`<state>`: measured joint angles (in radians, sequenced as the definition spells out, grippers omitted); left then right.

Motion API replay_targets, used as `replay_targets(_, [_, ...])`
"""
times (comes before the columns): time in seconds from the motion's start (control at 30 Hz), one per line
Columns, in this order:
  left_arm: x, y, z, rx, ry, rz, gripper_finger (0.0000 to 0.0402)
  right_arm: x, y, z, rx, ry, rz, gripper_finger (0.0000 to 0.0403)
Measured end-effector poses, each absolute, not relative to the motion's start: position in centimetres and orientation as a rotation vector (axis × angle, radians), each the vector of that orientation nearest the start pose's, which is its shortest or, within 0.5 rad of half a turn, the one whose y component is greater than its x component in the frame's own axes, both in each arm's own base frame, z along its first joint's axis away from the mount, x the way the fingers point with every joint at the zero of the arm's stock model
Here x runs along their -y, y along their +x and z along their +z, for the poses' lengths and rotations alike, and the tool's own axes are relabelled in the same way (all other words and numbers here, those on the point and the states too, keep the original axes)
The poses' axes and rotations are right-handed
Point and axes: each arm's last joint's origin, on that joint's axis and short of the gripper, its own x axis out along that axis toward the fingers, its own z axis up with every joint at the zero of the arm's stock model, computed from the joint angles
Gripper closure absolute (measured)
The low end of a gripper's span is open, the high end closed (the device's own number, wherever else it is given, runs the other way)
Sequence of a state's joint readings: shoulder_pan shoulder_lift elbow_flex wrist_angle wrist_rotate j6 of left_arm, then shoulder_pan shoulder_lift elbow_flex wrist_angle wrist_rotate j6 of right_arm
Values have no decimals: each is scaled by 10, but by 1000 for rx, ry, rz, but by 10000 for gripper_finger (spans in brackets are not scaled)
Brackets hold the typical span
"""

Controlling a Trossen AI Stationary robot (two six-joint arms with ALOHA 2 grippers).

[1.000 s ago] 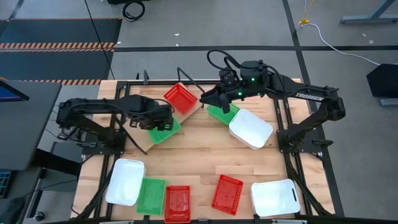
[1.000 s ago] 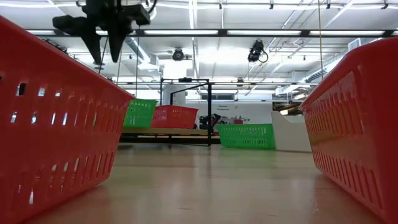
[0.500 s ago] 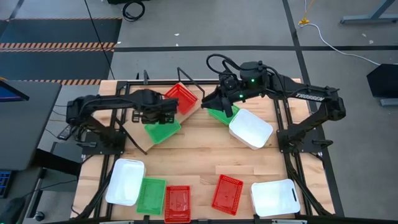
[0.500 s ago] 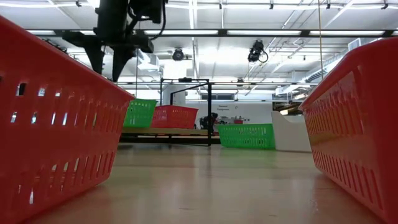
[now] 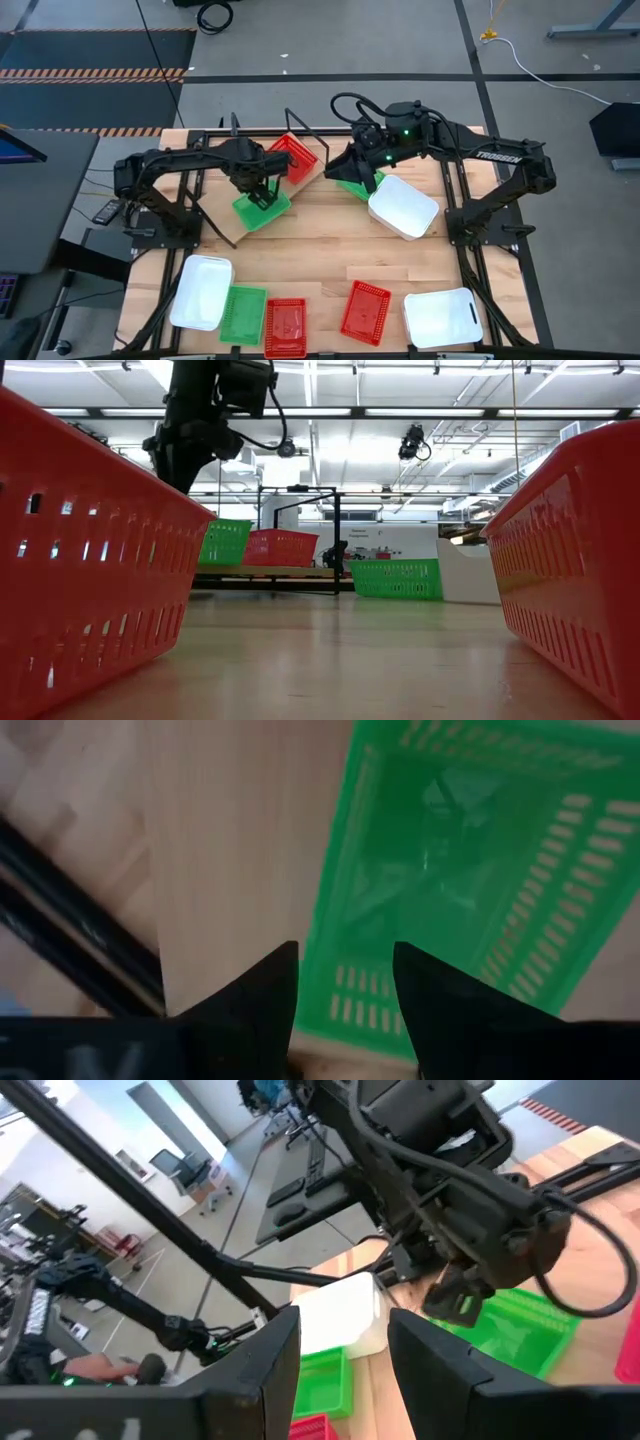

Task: Stack baskets on shelf by color
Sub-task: Put the middle green bin on the shelf

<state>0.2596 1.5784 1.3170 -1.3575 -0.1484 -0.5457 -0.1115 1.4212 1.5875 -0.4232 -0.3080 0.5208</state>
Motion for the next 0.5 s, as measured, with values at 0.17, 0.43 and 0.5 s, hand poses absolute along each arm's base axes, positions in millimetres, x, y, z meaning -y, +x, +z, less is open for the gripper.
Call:
replay_targets(0.17, [-77,266,265,-1479,-342,672,230,27,304,440,-284,571,69,245])
replay_targets(0.43, [-89,269,255,-1534,-289,627,230,29,304,440,-268,584,4,245])
replay_targets(0.5, [-90,269,255,-1528,-280,613,230,30,304,440,-265,598,-9,245])
